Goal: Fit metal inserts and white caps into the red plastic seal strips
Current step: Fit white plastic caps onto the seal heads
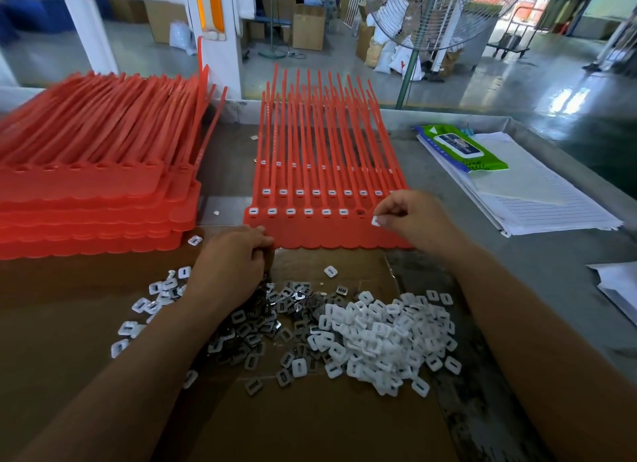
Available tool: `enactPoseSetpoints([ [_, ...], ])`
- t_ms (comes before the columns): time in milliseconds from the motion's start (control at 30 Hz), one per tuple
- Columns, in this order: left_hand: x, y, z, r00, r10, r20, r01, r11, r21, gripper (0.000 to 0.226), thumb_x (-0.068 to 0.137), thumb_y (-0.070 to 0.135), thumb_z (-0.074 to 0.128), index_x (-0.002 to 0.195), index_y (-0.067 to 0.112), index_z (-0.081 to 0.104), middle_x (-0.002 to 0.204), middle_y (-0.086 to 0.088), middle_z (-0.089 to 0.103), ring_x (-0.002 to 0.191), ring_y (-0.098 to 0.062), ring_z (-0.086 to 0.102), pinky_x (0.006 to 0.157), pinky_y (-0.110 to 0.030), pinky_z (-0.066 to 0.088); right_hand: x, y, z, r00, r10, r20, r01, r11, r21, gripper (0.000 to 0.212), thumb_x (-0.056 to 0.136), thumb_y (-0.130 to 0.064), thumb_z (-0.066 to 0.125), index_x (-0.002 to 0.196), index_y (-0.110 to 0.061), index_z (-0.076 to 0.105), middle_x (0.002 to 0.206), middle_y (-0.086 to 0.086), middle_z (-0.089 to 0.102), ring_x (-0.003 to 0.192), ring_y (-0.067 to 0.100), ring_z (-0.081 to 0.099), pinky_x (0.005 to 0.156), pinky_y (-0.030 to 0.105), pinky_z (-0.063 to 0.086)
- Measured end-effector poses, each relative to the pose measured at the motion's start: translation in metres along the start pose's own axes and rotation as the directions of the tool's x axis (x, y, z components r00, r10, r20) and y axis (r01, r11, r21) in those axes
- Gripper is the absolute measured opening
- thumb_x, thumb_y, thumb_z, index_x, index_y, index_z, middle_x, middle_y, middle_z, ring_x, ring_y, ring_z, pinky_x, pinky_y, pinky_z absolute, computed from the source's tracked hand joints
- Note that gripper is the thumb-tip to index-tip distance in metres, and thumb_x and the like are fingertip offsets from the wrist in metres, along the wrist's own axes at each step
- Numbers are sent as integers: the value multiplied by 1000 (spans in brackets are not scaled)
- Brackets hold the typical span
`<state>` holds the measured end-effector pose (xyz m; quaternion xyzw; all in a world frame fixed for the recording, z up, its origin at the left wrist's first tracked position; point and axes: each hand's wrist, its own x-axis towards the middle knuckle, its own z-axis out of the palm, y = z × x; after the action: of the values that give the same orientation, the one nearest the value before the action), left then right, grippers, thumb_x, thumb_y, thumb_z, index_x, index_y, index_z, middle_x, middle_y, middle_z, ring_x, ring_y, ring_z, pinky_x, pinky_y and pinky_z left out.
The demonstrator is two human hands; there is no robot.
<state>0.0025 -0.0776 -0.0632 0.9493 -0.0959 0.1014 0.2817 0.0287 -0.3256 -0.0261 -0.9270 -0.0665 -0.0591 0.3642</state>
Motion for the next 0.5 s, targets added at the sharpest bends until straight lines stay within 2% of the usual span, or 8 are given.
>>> enactPoseSetpoints([
  [200, 0, -1, 0, 1000, 12, -6, -12, 1000, -5, 33, 83, 0, 49, 110, 9, 64, 125, -5, 57, 118, -18, 49, 102, -25, 28, 26, -3, 11, 998, 40, -57, -43, 998, -48, 21, 85, -12, 62, 71, -27, 57, 79, -15, 55, 74, -4, 48, 67, 15, 36],
  [267, 0, -1, 0, 1000, 13, -4, -13, 1000, -1, 33, 82, 0, 48, 111, 9, 64, 126, -5, 56, 119, -18, 49, 103, -27, 29, 32, -4, 14, 998, 46, -39, -49, 996, -76, 14, 86, -12, 61, 77, -22, 61, 85, -10, 56, 76, 0, 49, 65, 15, 34],
  [333, 1, -1, 0, 1000, 13, 3, -13, 1000, 3, 34, 83, 0, 48, 112, 10, 63, 127, -5, 56, 120, -19, 48, 105, -29, 29, 35, -4, 16, 998, 54, -16, -55, 992, -110, 6, 86, -11, 60, 86, -14, 66, 90, -6, 57, 83, 5, 50, 70, 19, 34],
  [500, 1, -1, 1, 1000, 11, -10, -11, 1000, 1, 34, 82, 0, 48, 110, 10, 64, 126, -5, 57, 118, -18, 50, 101, -23, 28, 37, -4, 15, 997, 65, 36, -58, 982, -182, 9, 86, -9, 60, 90, -8, 68, 91, -3, 59, 84, 6, 49, 68, 17, 34],
])
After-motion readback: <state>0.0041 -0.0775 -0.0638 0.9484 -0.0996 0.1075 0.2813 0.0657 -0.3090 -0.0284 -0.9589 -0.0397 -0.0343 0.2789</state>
